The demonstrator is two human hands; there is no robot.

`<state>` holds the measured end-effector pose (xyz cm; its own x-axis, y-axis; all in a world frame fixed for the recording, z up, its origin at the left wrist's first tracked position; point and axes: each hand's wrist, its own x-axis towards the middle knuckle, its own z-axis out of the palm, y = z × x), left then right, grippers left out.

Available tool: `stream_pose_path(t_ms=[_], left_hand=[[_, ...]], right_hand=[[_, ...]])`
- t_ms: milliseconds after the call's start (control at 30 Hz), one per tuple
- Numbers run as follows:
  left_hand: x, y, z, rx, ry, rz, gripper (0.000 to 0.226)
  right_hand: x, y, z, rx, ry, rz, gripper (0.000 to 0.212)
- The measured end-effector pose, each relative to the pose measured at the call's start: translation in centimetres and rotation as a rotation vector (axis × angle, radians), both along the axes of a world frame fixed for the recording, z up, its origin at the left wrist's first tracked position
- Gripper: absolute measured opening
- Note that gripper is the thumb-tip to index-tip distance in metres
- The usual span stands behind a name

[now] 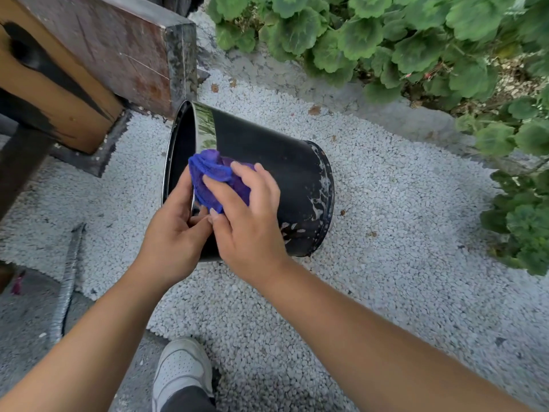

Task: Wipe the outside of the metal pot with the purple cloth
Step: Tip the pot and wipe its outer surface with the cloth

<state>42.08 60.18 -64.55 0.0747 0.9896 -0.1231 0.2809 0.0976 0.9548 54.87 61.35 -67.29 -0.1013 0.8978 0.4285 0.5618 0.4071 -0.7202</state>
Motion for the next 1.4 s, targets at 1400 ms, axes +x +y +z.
stream_pose_path(t_ms=[1400], left_hand=[[-0.2, 1.5, 2.3, -0.172, -0.09, 0.276, 0.029]], right_hand=[[3.3, -0.3, -0.8, -0.034, -0.119, -0.045, 0.039]])
